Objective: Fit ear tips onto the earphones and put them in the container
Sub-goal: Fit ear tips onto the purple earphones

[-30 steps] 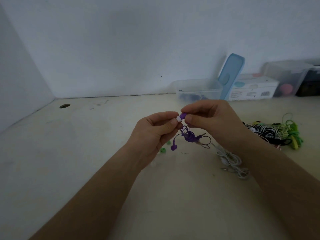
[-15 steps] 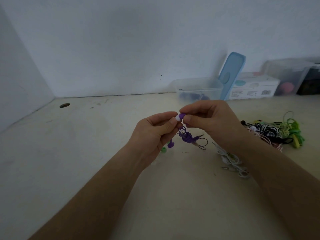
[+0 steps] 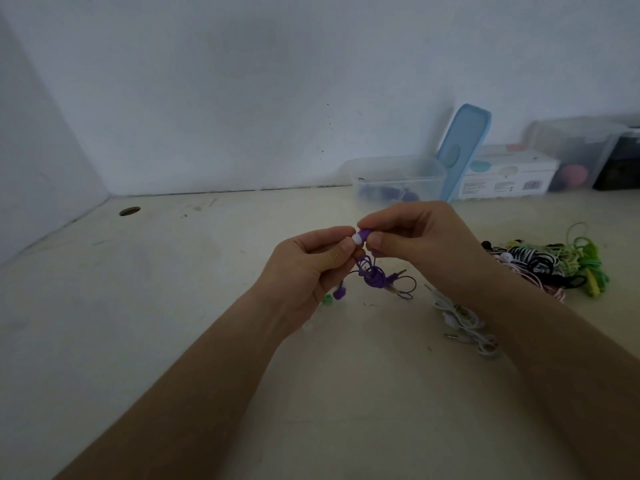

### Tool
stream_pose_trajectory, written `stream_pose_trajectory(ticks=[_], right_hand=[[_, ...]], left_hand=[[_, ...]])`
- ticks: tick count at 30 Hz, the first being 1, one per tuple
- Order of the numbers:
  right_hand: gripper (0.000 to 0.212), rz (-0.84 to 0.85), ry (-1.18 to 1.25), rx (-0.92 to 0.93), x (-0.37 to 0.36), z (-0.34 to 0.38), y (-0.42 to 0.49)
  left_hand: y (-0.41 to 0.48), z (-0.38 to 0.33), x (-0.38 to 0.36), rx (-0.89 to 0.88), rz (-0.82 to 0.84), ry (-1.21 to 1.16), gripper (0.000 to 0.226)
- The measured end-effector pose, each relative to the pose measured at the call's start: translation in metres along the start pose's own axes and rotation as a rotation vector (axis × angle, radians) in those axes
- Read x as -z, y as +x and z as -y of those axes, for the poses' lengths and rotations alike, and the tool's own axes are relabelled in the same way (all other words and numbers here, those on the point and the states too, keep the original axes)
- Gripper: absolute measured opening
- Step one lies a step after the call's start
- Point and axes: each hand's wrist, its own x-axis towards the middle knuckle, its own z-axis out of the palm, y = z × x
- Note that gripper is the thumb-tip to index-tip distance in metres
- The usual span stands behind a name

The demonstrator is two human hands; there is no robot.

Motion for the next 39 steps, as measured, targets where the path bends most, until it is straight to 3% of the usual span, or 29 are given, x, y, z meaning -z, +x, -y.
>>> stream_pose_trajectory(ticks=[23,33,39], right_hand=[[0.023,-0.053,-0.038,0.019,-0.0021,-0.0009,0.0009],[0.020,-0.019,-0.277,0.104,-0.0014,0.0008,0.0010],[0.020,-0.039,-0.083,0.019,-0.0012,-0.0006,0.0002]], left_hand=[[0.0037,0.0023,0.0022,-0.074,0.048,0.061,0.023],[0.0075,0.0068,0.0043,-0.068,0.007,0.133,0.022],[0.0078,0.0049,0.0050,-0.073,0.036,0.096,0.025]])
